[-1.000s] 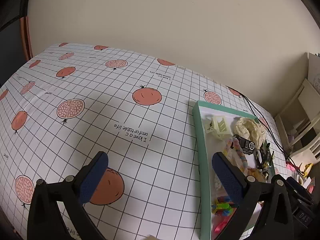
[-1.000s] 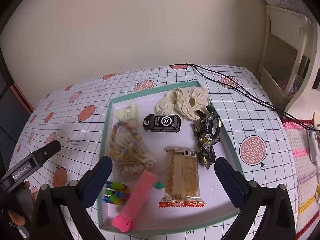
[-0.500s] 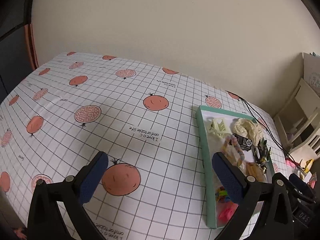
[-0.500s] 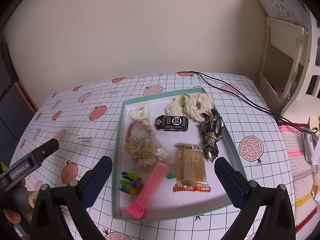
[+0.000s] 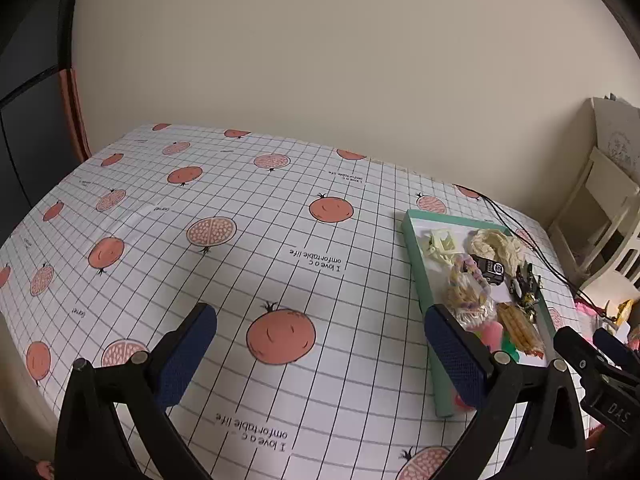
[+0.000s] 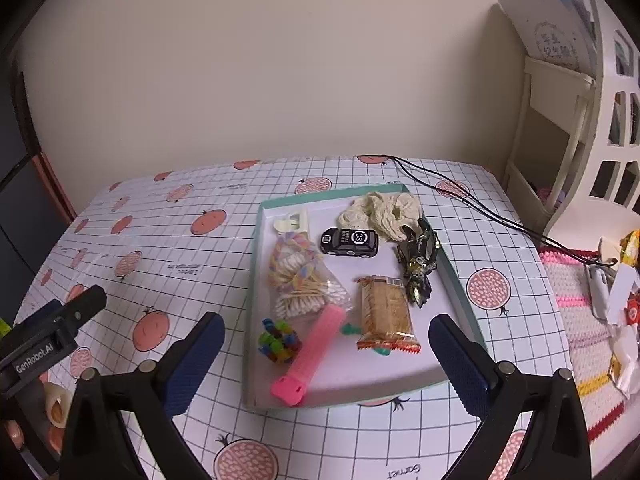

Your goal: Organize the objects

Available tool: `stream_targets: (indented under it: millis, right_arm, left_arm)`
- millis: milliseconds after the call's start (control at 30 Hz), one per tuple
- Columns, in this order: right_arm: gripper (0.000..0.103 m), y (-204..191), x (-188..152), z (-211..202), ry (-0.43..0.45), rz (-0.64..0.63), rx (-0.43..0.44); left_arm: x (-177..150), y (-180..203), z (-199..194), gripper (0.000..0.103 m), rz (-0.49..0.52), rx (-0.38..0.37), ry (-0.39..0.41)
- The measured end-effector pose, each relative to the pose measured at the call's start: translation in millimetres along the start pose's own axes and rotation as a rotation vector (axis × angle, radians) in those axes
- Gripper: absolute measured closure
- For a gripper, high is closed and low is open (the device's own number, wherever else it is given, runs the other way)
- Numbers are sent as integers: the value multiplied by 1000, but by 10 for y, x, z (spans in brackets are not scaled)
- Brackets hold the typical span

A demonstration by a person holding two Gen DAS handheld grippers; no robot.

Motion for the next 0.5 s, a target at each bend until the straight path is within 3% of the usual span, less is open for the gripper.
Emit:
stream_targets:
  millis: [500]
  right_arm:
    - [0,-270,-418,-170,18,-40,28]
  left_arm:
    - [-466,-249,-130,0,45,33,6]
Point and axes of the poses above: each gripper's, at about its wrist camera, not at the fingertips, and z roughly the way its jaws point, y to its right, x to its top, the point moved 7 cm from there along z, roughly the way its jaws point, and after that the axes turned 1 degree about z, right-handed, at the moved point
